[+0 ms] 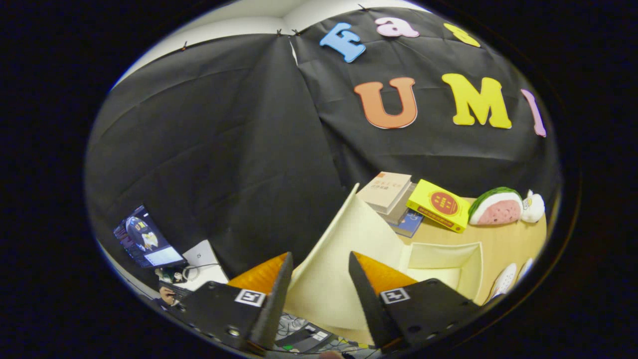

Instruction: Open the storage box then place both shoes into the box .Put the left shoe in first, then the right shoe, with the right side of both shoes facing outward in a uniform manner.

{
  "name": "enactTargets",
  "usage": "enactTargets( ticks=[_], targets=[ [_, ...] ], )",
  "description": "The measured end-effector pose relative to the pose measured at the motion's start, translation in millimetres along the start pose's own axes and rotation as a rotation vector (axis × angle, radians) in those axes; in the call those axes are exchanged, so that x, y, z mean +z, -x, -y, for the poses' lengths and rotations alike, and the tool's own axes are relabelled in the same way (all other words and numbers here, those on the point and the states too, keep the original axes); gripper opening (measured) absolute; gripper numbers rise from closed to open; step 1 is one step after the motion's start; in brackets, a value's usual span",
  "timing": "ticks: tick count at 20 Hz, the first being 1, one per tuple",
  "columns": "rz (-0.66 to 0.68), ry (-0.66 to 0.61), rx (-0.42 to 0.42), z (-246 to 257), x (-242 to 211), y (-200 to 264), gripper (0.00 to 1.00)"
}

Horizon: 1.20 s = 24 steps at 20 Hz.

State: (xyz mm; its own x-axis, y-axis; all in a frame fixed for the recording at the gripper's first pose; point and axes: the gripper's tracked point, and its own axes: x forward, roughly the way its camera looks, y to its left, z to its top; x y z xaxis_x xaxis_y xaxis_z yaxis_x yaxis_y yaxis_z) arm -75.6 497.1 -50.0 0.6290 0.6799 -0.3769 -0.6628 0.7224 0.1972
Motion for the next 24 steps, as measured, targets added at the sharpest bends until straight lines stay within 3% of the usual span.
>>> enactTargets(
  ticks=[2,6,8,10,17,24],
  targets=[
    [0.022,0.018,-0.007,5.7,5.5,3.8,0.86],
    [0.099,0.040,-0.079,37.6,22.5,20.8,0.87],
    [0.129,0.063,-0.127,60.1,24.8,33.4,0.95],
    [0.151,0.087,-0.171,84.1,23.1,46.9,0.95],
    [0.200,0.033,-0.345,205.7,14.2,124.3,0.96],
    [0.134,-0.065,-0.533,359.1,-55.7,201.4,0.96]
  ],
)
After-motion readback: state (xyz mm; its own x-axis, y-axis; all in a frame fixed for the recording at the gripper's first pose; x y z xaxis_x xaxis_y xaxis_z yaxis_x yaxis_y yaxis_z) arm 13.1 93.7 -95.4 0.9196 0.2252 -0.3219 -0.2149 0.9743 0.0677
